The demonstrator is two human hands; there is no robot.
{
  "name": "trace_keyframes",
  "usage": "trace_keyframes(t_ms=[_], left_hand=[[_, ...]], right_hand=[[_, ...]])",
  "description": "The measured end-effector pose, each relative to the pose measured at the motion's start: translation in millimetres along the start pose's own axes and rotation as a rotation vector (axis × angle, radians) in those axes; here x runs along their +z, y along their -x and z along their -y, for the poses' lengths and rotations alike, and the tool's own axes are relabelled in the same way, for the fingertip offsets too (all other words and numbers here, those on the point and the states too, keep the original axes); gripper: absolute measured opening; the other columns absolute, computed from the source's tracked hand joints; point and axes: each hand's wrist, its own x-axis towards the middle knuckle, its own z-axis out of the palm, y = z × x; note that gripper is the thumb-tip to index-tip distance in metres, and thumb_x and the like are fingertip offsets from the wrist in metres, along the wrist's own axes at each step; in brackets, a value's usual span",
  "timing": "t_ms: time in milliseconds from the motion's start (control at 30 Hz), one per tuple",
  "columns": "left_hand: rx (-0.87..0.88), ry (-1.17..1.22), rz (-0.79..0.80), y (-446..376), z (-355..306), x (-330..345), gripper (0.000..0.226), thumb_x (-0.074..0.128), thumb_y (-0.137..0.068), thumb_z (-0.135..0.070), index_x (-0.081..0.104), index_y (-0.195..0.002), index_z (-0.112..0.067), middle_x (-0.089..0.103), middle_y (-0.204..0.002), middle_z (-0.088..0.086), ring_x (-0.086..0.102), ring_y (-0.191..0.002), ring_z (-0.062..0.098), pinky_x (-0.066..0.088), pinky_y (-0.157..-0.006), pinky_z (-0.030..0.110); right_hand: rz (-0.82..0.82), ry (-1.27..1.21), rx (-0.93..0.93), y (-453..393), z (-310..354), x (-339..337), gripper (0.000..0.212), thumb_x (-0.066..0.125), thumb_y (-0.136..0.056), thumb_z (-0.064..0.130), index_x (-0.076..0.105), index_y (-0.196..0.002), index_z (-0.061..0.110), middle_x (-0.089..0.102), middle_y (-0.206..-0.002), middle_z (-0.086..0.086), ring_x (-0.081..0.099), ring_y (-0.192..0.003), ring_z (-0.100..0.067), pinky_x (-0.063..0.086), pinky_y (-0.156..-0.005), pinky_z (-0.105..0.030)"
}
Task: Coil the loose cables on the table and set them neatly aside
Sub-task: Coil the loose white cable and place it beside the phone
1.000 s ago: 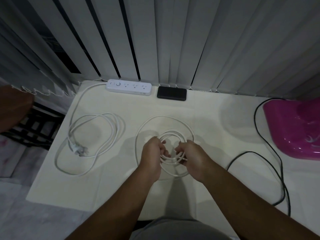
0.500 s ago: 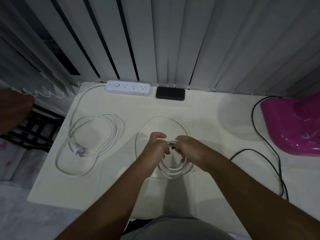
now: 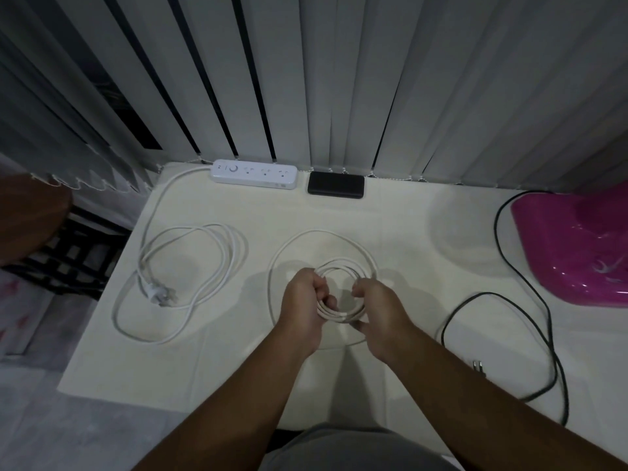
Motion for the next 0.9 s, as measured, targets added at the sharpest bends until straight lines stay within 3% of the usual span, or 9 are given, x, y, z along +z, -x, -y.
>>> trace_keyframes(t_ms=[133, 233, 333, 400, 467, 533, 667, 767, 900], left_hand=[[0.039, -0.124, -0.019, -2, -3, 6, 0.022, 0.042, -0.08, -0.009, 0.04, -0.061, -0.018, 0.031, -0.047, -0.004, 0.027, -0.04, 0.016, 0.029, -0.051, 0.03], [0.002, -0.208, -0.009, 0, -8, 7, 0.02, 0.042, -0.08, -0.007, 0.043, -0.062, -0.016, 0.034, -0.044, -0.003, 0.028, -0.037, 0.016, 0.03, -0.051, 0.03], [-0.013, -0.317, 0.027, -1, -17, 6, 0.022, 0.042, -0.082, -0.007, 0.042, -0.062, -0.015, 0.033, -0.044, -0.003, 0.025, -0.036, 0.015, 0.028, -0.051, 0.029], [-0.023, -0.385, 0.07, -1, -24, 4, 0.021, 0.043, -0.083, -0.007, 0.045, -0.063, -0.014, 0.032, -0.044, -0.004, 0.023, -0.037, 0.015, 0.028, -0.05, 0.028], [-0.002, -0.441, 0.107, -1, -30, 2, 0.02, 0.044, -0.084, -0.007, 0.048, -0.065, -0.013, 0.035, -0.047, -0.002, 0.028, -0.04, 0.015, 0.032, -0.048, 0.027], [0.041, -0.453, 0.138, -2, -32, 1, 0.016, 0.045, -0.084, -0.006, 0.054, -0.071, -0.009, 0.046, -0.056, 0.004, 0.044, -0.046, 0.018, 0.037, -0.052, 0.028], [-0.005, -0.278, 0.155, -1, -21, -3, 0.017, 0.058, -0.087, -0.012, 0.07, -0.097, -0.006, 0.065, -0.078, 0.011, 0.064, -0.069, 0.022, 0.047, -0.065, 0.03], [-0.065, -0.115, 0.131, 3, -6, -7, 0.006, 0.066, -0.085, -0.016, 0.07, -0.086, -0.011, 0.059, -0.066, 0.002, 0.06, -0.06, 0.016, 0.046, -0.069, 0.03], [-0.06, 0.073, 0.075, 4, 0, -11, 0.016, 0.046, -0.086, -0.004, 0.062, -0.086, -0.003, 0.045, -0.055, 0.001, 0.051, -0.049, 0.016, 0.046, -0.06, 0.031]], right_hand=[[-0.037, -0.002, -0.116, -3, -7, -5, 0.021, 0.064, -0.07, 0.006, 0.062, -0.091, 0.011, 0.06, -0.1, -0.013, 0.059, -0.085, -0.031, 0.051, -0.078, -0.045], [-0.114, 0.01, -0.147, -9, -9, -14, 0.069, 0.07, -0.063, 0.003, 0.054, -0.126, 0.025, 0.057, -0.13, -0.017, 0.064, -0.109, -0.037, 0.056, -0.095, -0.052], [0.059, 0.047, -0.177, -10, 0, -23, 0.105, 0.074, -0.072, -0.007, 0.023, -0.156, 0.032, 0.061, -0.13, -0.014, 0.068, -0.107, -0.033, 0.057, -0.095, -0.049], [0.135, 0.143, -0.194, -9, 5, -24, 0.094, 0.075, -0.078, -0.003, 0.027, -0.153, 0.028, 0.068, -0.119, -0.013, 0.073, -0.097, -0.032, 0.06, -0.091, -0.048], [0.179, 0.192, -0.22, -5, 9, -22, 0.053, 0.07, -0.086, 0.001, 0.047, -0.132, 0.012, 0.069, -0.1, -0.012, 0.07, -0.081, -0.027, 0.061, -0.08, -0.043], [0.236, 0.152, -0.233, -3, 13, -17, 0.029, 0.058, -0.094, 0.0, 0.057, -0.122, 0.007, 0.062, -0.086, -0.011, 0.061, -0.074, -0.02, 0.06, -0.074, -0.038], [0.196, -0.054, -0.203, -2, 15, -9, 0.023, 0.046, -0.096, -0.002, 0.062, -0.109, 0.008, 0.053, -0.076, -0.006, 0.05, -0.07, -0.018, 0.049, -0.063, -0.032], [0.108, -0.076, -0.182, -2, 7, -3, 0.023, 0.048, -0.095, 0.0, 0.06, -0.112, 0.009, 0.052, -0.076, -0.007, 0.05, -0.069, -0.019, 0.044, -0.064, -0.033], [0.18, -0.045, -0.102, 3, -2, -5, 0.016, 0.055, -0.093, 0.001, 0.06, -0.108, 0.006, 0.056, -0.077, -0.011, 0.055, -0.066, -0.019, 0.046, -0.068, -0.036]])
